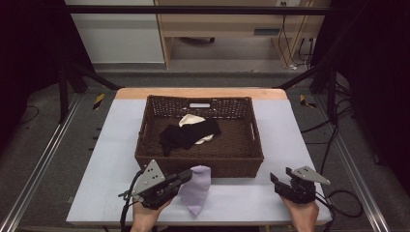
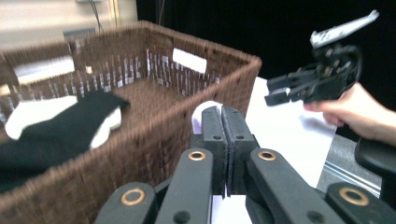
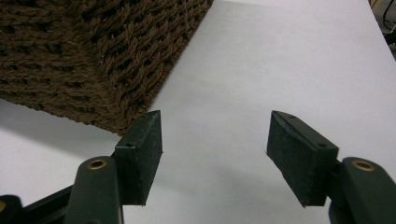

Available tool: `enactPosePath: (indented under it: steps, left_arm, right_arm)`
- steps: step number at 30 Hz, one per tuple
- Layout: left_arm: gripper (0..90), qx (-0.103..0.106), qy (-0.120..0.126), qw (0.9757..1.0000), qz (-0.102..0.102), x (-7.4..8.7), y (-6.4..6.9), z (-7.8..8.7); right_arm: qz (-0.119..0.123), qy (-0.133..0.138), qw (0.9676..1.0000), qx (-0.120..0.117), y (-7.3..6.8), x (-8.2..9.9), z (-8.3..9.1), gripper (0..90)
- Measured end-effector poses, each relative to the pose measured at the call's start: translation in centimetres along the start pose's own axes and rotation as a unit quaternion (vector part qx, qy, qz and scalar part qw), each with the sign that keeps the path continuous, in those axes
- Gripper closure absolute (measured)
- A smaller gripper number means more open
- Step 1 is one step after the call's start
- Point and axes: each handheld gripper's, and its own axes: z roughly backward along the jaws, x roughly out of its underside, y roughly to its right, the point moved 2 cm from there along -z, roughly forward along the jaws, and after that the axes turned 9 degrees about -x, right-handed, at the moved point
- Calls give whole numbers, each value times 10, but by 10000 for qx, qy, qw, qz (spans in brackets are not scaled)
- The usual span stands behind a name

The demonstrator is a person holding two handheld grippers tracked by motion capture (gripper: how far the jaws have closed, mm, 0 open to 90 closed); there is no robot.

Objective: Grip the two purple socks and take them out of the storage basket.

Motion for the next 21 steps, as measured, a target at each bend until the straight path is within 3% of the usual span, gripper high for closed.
enactPosePath:
  steps: [7,8,12,16,19,21]
  left_arm:
    - [884,-183,-436,9988,140,29,-8,-17]
    - [883,-249,-598,9978,144,37,-10,-22]
    - [879,-368,-844,9957,100,48,-12,-32]
    - [858,-444,-947,9945,87,54,-13,-34]
    - [736,-508,-939,9942,90,54,-14,-32]
    - [708,-585,-873,9944,76,53,-14,-26]
  right_arm:
    - [25,-23,10000,22,0,0,-1,358]
    - [24,-22,10000,21,0,0,-1,358]
    - [31,-39,10000,15,0,1,-1,358]
    - [33,-45,10000,11,0,1,-1,358]
    - [26,-43,10000,11,0,1,-1,356]
    - [23,-36,10000,17,0,1,-1,356]
